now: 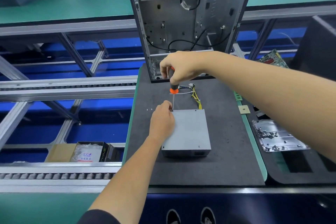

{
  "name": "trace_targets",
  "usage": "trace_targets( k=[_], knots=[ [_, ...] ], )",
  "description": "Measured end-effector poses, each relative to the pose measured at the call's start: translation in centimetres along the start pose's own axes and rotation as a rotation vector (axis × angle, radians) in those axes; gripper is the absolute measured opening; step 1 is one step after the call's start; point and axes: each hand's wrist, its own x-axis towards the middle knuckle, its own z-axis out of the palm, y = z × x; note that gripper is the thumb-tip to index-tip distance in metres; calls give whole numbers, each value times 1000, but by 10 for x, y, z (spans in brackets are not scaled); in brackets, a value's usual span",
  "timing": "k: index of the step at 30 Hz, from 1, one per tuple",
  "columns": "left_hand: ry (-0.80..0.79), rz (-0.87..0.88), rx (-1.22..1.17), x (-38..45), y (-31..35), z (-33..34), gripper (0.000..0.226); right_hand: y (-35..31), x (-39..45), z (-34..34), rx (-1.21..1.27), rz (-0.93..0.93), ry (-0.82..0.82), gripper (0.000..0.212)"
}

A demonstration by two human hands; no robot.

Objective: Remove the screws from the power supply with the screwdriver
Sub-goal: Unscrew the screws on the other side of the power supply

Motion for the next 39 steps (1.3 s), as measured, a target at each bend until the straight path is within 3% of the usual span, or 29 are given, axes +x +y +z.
trace_targets(
  k=[3,7,9,12,14,16,18,22,24,27,30,33,36,39],
  knots=[
    [10,-14,-21,-1,1,-1,19,1,2,3,15,105,-7,17],
    [-2,-15,-12,1,0,0,19,-2,3,1,-132,183,-20,46],
    [-4,-7,-3,1,0,0,18,-1,4,2,-238,140,-3,41],
    [1,-7,-8,0,1,-1,17,0,3,1,-166,-32,-13,16],
    [-4,-10,-8,0,0,-1,17,-2,-1,-2,-92,-115,-33,25],
    [-27,-16,0,1,0,-1,18,-2,-2,-2,-51,-120,-42,26],
    [-57,-17,20,2,1,-2,18,-1,-3,-1,-83,-80,-26,12],
    [-102,18,107,5,2,-3,19,0,0,4,-369,93,79,47],
    [-110,23,138,7,3,-3,18,1,3,7,-399,44,70,37],
    [-116,22,158,7,5,-5,16,-1,-2,-2,-194,-80,-3,14],
    [-116,18,154,6,5,-6,15,-3,-6,-6,-75,-82,-43,28],
    [-114,23,147,6,5,-7,15,-5,-4,0,-209,-35,13,13],
    [-119,16,156,6,5,-7,14,-4,3,4,-406,44,79,49],
    [-132,1,163,8,4,-7,14,-4,6,5,-367,-29,29,34]
  ],
)
